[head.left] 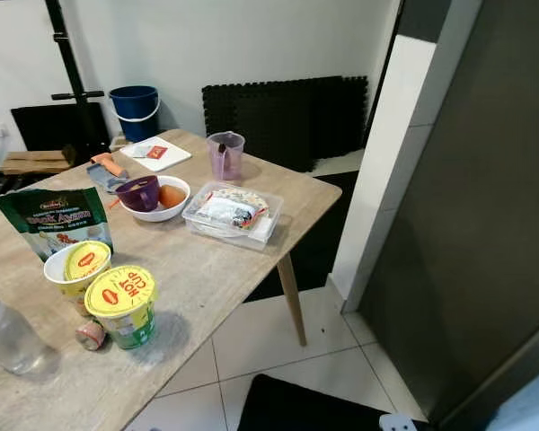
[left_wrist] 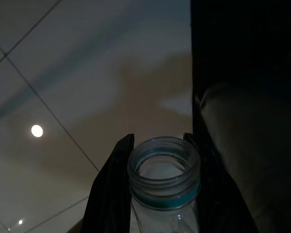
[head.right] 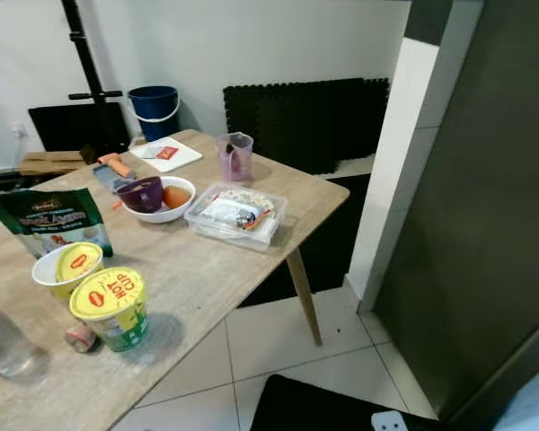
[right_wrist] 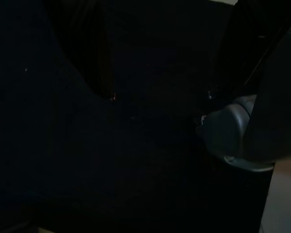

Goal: Restocking fridge

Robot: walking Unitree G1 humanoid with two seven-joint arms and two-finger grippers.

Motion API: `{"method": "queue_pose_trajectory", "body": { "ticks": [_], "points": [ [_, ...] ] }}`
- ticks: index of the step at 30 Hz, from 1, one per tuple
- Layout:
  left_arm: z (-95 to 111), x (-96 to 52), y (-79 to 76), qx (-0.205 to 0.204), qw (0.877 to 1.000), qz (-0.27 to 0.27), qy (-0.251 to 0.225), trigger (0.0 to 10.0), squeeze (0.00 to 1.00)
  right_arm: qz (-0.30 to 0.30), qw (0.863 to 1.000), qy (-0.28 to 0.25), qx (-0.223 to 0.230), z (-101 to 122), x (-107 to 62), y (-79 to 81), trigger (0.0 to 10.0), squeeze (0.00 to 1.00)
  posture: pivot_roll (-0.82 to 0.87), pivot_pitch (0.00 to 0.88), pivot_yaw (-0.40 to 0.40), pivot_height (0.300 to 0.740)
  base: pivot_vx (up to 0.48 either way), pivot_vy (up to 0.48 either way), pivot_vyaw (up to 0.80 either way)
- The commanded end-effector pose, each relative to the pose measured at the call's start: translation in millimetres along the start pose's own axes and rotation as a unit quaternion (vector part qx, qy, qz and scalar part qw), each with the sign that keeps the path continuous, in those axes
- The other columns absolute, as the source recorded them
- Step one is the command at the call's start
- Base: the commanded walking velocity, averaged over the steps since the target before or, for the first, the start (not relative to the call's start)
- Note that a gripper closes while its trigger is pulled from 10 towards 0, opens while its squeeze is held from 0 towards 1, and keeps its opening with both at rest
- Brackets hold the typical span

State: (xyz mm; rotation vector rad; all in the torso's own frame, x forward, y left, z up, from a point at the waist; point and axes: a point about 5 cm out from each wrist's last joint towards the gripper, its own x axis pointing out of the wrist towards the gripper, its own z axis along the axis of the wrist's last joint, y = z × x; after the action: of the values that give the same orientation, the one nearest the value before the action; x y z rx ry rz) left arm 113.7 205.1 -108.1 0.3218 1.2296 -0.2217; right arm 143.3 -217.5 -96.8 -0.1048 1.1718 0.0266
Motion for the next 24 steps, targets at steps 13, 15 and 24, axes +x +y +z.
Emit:
{"method": "queue_pose_trajectory", "body": {
  "ticks": [13,15,24],
  "points": [
    [-4.2,-0.5,0.9,-0.005,1.000,0.001,0.008,10.0,0.00,0.005,1.000,0.008,-0.003,-5.3,0.0,2.8,10.0,0.00,-0.02,0.000,0.010,0.740,0.000,0.000,-0.79],
    [-4.0,-0.5,1.2,-0.006,1.000,0.001,0.008,10.0,0.00,0.006,1.000,0.008,-0.004,-5.3,0.0,2.9,10.0,0.00,-0.02,0.000,0.009,0.740,0.000,0.000,-0.79],
    [-2.9,-0.3,0.5,-0.007,1.000,0.000,0.006,10.0,0.00,0.005,1.000,0.007,-0.005,-5.1,-0.1,2.4,10.0,0.00,-0.02,0.000,0.009,0.740,0.000,0.000,-0.79]
  ]
}}
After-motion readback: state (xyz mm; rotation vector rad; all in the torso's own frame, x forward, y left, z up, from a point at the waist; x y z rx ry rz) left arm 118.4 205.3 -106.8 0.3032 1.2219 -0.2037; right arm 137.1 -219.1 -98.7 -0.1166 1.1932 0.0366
